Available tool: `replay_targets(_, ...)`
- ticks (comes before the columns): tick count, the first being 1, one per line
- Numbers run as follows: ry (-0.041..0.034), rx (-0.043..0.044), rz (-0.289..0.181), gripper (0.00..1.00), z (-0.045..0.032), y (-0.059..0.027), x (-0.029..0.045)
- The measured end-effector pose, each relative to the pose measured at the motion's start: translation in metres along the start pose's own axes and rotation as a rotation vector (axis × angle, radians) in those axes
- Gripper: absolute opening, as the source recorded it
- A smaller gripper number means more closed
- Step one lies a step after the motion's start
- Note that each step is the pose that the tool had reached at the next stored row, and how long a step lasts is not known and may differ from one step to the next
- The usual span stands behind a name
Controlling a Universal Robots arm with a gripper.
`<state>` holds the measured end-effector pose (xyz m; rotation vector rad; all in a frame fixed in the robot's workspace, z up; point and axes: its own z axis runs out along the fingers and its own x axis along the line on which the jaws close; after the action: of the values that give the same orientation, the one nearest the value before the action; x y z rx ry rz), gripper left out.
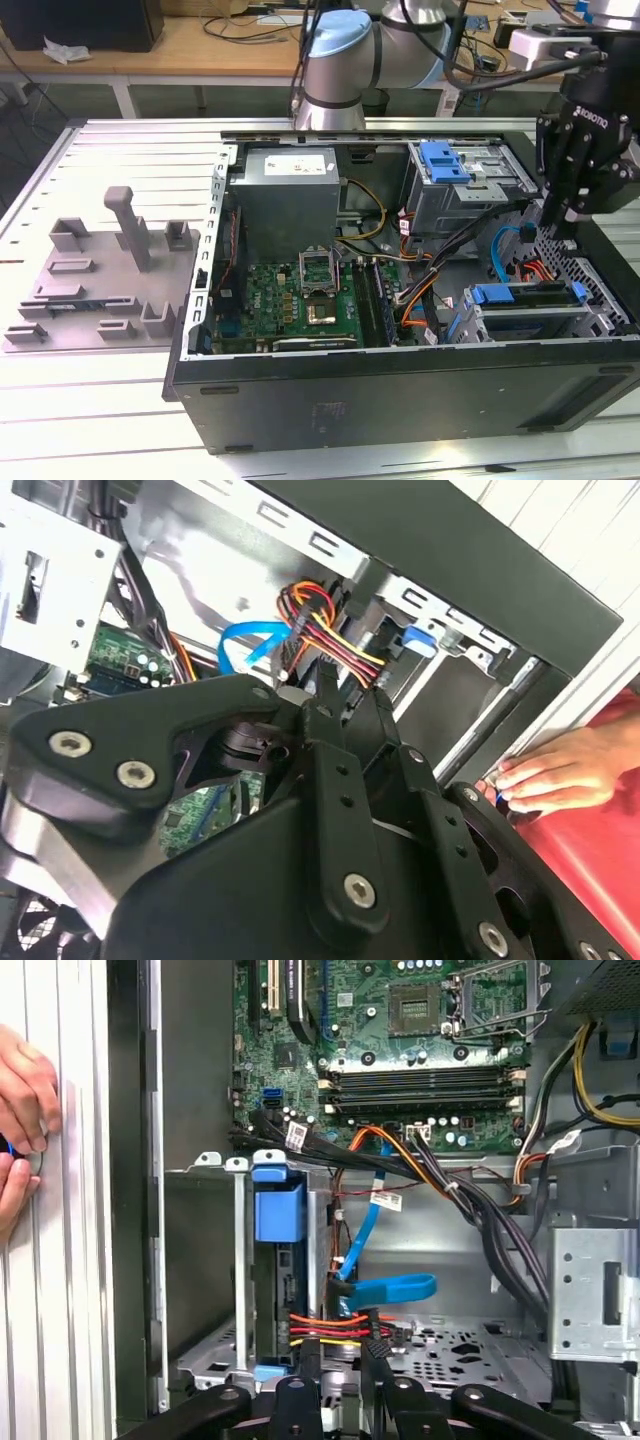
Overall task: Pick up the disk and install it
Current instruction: 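Insert the second disk wire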
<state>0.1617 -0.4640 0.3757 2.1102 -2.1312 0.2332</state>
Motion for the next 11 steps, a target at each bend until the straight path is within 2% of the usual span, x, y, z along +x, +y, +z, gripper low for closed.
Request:
replay_targets(3, 0.0075, 0.0006, -0.002, 0.30, -0.0013, 0.0014, -0.0044)
replay_targets(7, 0.0216, 0.0017, -0.007, 0.30, -0.0037, 0.0056, -0.0113)
replay_targets(11, 0.0221, 0.0026, -0.009, 0.30, -0.0038, 0.0125, -0.0116)
